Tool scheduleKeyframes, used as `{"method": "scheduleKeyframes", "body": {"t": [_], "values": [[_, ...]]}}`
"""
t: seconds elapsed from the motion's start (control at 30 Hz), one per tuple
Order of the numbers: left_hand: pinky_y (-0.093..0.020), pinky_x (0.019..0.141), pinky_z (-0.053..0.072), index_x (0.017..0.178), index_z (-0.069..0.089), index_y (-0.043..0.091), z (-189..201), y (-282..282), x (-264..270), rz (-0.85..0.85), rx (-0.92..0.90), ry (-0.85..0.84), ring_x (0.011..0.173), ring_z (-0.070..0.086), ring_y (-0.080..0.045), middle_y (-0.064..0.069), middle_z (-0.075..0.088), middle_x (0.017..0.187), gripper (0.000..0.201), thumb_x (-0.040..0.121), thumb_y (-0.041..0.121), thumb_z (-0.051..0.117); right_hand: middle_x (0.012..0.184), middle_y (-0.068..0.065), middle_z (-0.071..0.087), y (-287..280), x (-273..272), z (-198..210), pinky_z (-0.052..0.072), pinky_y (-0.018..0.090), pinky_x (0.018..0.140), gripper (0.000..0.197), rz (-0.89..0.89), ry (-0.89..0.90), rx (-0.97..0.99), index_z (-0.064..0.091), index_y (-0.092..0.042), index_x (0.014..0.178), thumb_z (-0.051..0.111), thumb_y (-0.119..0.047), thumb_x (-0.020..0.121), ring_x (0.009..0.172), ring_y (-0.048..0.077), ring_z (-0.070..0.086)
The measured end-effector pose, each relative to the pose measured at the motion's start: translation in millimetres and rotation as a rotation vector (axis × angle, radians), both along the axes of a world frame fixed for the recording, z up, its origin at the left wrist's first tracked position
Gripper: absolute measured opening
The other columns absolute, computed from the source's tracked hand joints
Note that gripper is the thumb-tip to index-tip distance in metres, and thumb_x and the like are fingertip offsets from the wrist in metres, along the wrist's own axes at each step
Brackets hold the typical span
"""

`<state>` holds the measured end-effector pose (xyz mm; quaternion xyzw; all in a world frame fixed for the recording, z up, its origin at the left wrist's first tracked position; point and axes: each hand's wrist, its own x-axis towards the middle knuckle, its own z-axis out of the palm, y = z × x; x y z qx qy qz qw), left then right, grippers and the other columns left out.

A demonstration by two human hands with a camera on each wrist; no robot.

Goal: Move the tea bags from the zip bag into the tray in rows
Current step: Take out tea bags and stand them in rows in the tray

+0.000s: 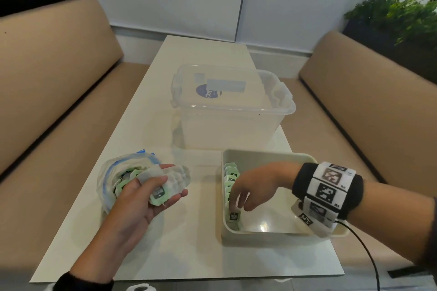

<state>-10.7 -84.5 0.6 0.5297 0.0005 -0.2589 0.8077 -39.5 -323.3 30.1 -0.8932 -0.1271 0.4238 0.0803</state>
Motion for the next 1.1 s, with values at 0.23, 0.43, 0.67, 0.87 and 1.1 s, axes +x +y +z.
{"method": "scheduleKeyframes", "body": {"t": [0.23,0.43,0.67,0.87,1.1], "values": [[-0.027,0.059,0.059,0.111,0.06,-0.003,28,-23,-4,-0.079,-0.19,0.096,0.082,0.071,-0.039,-0.018,0.073,0.098,0.025,0.096,0.007,0.042,0.097,-0.003,0.068,12,7,68,0.055,0.018,0.064,0.026,-0.378,-0.422,0.471,0.061,-0.02,0.106,0.066,-0.035,0.084,0.075,0.008,0.067],[-0.028,0.063,0.059,0.115,0.06,0.0,38,-37,-7,-0.13,-0.262,0.093,0.092,0.069,-0.039,-0.018,0.072,0.105,0.028,0.094,0.01,0.044,0.072,0.0,0.068,18,4,71,0.05,0.017,0.051,0.009,-0.403,-0.585,0.498,0.065,-0.016,0.092,0.068,-0.021,0.085,0.054,0.004,0.061],[-0.027,0.059,0.059,0.115,0.06,0.002,38,-39,-8,-0.127,-0.273,0.111,0.087,0.071,-0.037,-0.017,0.072,0.103,0.026,0.095,0.006,0.043,0.054,-0.005,0.046,5,2,87,0.039,0.015,0.051,0.007,-0.435,-0.833,0.663,0.069,-0.026,0.085,0.068,-0.019,0.084,0.045,0.009,0.044],[-0.025,0.052,0.056,0.109,0.064,0.011,38,-39,-11,-0.284,-0.151,0.039,0.082,0.072,-0.035,-0.016,0.073,0.101,0.035,0.089,-0.009,0.044,0.092,0.004,0.07,5,0,110,0.053,0.023,0.064,0.018,-0.306,-0.618,0.805,0.068,-0.014,0.094,0.056,-0.006,0.083,0.081,0.021,0.067],[-0.023,0.055,0.056,0.086,0.076,0.019,46,-47,-16,-0.258,-0.169,-0.039,0.076,0.072,-0.027,-0.008,0.074,0.09,0.026,0.061,0.015,0.07,0.093,0.001,0.069,3,3,117,0.056,0.025,0.071,0.011,-0.208,-0.553,0.648,0.067,-0.013,0.096,0.061,-0.008,0.089,0.081,0.021,0.066]]}}
